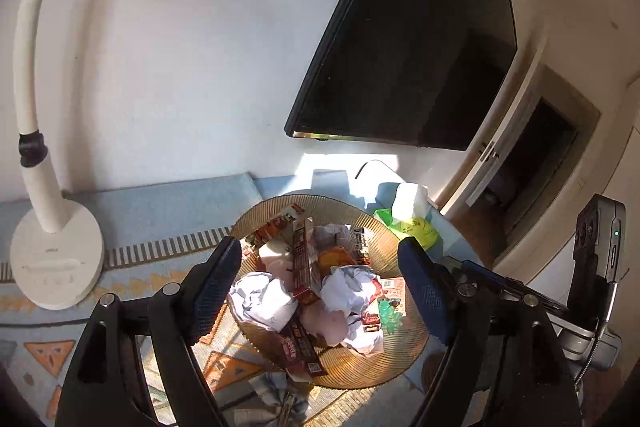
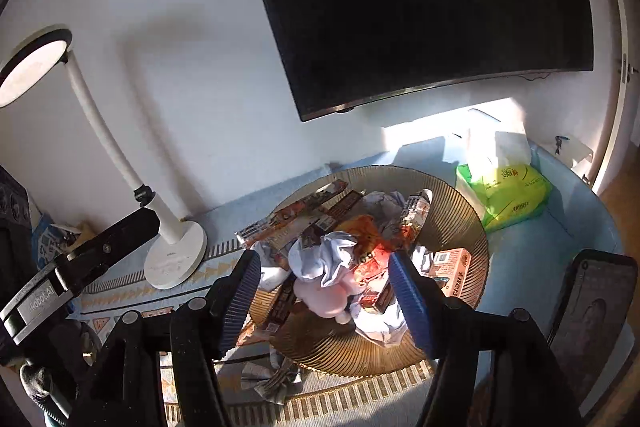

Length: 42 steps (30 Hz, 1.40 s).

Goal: Organize objects

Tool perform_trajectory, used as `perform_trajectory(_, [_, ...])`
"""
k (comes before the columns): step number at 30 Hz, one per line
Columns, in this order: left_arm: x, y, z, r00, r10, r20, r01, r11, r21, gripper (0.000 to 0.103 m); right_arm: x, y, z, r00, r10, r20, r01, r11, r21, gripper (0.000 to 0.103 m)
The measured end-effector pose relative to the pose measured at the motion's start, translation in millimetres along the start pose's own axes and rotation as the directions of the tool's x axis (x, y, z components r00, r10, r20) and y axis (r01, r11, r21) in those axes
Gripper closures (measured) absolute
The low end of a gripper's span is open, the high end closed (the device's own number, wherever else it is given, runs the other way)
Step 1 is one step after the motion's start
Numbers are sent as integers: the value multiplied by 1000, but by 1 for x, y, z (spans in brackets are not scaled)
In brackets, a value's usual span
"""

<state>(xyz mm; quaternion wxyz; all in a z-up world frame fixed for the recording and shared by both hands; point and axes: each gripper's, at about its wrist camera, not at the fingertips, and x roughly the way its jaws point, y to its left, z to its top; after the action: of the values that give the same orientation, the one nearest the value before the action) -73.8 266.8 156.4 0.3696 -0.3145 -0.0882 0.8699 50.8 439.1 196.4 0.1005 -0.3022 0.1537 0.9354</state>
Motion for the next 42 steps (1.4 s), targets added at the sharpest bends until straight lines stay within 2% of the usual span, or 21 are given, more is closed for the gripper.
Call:
perform_trajectory(4, [-64,31,-29,992,115,55,-114,993,-31,23,-10,54,-50,992,127,-14,-127,985,-112,19])
perform_trajectory(6, [-92,52,-56,975,216,59,-214,976,-43,16,-4,74,-80,987,159,-36,-163,973,-162,18])
perform_trajectory(9, [-123,92,-105,929,370,24,-366,926,-95,14,13,94,-121,984,160,-78,-173,958,-226,18])
perform_trajectory(12, [-137,134,-146,873,486,-48,-486,858,-168,14,31,104,-142,992,97,-78,-115,952,-283,18])
perform_trajectory(14, [-145,155,-164,843,533,-71,-535,820,-203,14,39,99,-149,992,85,-88,-108,950,-292,18])
perform_trajectory(16, [-149,168,-174,827,557,-75,-558,798,-227,14,46,88,-150,992,62,-108,-89,962,-258,18])
perform_trajectory(18, [-149,171,-181,816,574,-64,-572,789,-223,14,51,69,-151,992,45,-119,-66,981,-183,18])
perform_trajectory(20, [-146,170,-183,811,582,-62,-580,784,-221,14,58,51,-148,986,67,-154,-80,994,-78,18])
perform_trajectory(22, [-147,167,-183,805,592,-44,-586,780,-219,14,60,41,-144,985,77,-153,-82,996,-29,18])
perform_trajectory(26, [-142,163,-183,794,605,-60,-604,774,-191,14,58,53,-148,983,89,-161,-104,991,-86,18])
perform_trajectory(31, [-135,164,-183,770,630,-103,-638,751,-172,14,53,73,-155,990,27,-135,-53,979,-195,17])
perform_trajectory(35, [-135,164,-183,756,646,-106,-654,737,-169,14,57,79,-156,990,3,-143,-35,974,-222,17])
perform_trajectory(42, [-134,165,-183,755,645,-116,-655,736,-169,14,64,75,-155,986,-17,-165,-16,980,-199,17])
